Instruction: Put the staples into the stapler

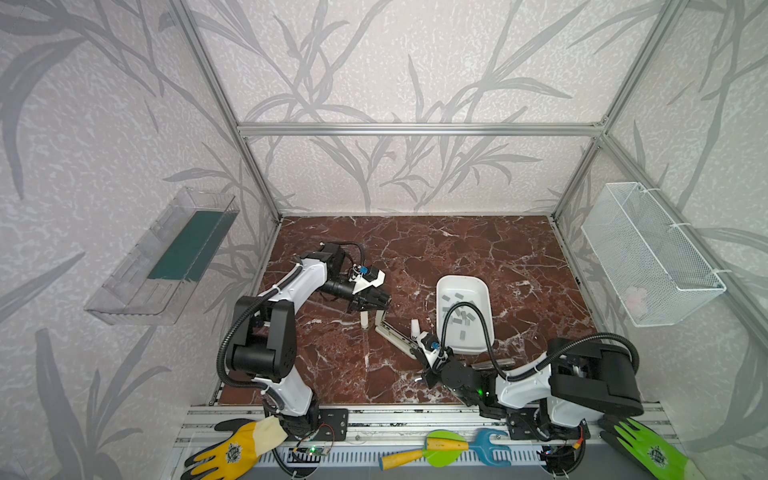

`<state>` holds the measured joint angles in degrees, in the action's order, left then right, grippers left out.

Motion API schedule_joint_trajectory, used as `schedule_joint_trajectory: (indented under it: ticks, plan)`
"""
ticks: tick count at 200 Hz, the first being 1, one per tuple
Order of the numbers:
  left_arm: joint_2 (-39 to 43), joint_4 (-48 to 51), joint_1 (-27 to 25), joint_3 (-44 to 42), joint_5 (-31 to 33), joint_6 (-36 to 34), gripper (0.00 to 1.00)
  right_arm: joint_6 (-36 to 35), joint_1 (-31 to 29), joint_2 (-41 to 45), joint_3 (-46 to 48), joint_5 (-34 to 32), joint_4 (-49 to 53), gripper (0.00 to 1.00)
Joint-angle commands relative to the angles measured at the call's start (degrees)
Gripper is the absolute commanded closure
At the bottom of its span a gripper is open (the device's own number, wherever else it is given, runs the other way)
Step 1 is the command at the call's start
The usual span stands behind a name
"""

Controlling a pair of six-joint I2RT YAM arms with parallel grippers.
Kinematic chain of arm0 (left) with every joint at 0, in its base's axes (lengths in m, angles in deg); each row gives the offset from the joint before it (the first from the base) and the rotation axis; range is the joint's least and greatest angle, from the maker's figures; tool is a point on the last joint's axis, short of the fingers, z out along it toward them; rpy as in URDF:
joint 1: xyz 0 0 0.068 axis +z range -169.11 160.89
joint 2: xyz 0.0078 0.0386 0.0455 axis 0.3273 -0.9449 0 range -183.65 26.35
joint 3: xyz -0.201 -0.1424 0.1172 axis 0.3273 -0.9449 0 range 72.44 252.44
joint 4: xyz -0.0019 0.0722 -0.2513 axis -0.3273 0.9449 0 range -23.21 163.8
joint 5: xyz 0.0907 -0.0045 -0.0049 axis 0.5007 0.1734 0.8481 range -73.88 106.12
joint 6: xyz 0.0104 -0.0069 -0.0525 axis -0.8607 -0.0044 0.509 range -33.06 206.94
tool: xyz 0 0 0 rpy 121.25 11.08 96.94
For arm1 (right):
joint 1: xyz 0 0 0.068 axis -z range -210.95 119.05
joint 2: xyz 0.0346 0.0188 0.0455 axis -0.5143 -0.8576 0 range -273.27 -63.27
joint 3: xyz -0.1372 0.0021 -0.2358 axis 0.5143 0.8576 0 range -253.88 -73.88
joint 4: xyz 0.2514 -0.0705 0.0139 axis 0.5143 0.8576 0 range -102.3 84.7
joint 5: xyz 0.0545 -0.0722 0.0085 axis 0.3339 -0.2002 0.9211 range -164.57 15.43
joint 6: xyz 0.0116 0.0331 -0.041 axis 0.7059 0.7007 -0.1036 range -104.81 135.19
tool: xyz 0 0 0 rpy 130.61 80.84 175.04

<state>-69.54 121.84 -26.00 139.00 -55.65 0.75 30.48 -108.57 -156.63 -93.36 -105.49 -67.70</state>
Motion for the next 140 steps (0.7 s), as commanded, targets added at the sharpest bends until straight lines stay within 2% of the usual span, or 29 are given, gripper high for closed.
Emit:
schedule_joint_trajectory:
  ticks: [1,31,40,73,99,114,140]
  plan:
    - [2.8,-23.1,2.7,-1.8,-0.5,8.7,1.0,-1.9,-4.5,-3.5,-0.7,2.8,2.9,1.0]
    - [9.9,-62.6,1.9,-16.6,7.6,36.0,1.0,-0.1,-4.9,-6.7,-0.1,2.6,-1.5,1.0]
    - [10.7,-71.0,2.1,-19.5,8.1,40.4,1.0,0.1,-5.1,-7.1,-0.1,2.4,-2.0,1.0]
    - [9.4,-68.7,2.0,-17.5,7.3,41.0,1.0,0.7,-5.8,-8.0,-0.4,1.1,-2.4,1.0]
    - [8.0,-74.5,2.1,-19.0,9.8,43.4,1.0,2.1,-6.6,-8.3,0.1,-1.1,-2.9,1.0]
    - [7.0,-77.9,2.1,-19.9,11.6,44.9,0.95,3.2,-7.4,-8.6,0.0,-2.5,-2.6,1.0]
    - [5.8,-79.1,2.1,-19.9,12.1,45.4,0.95,4.0,-8.9,-10.5,-1.3,-4.1,-2.5,1.0]
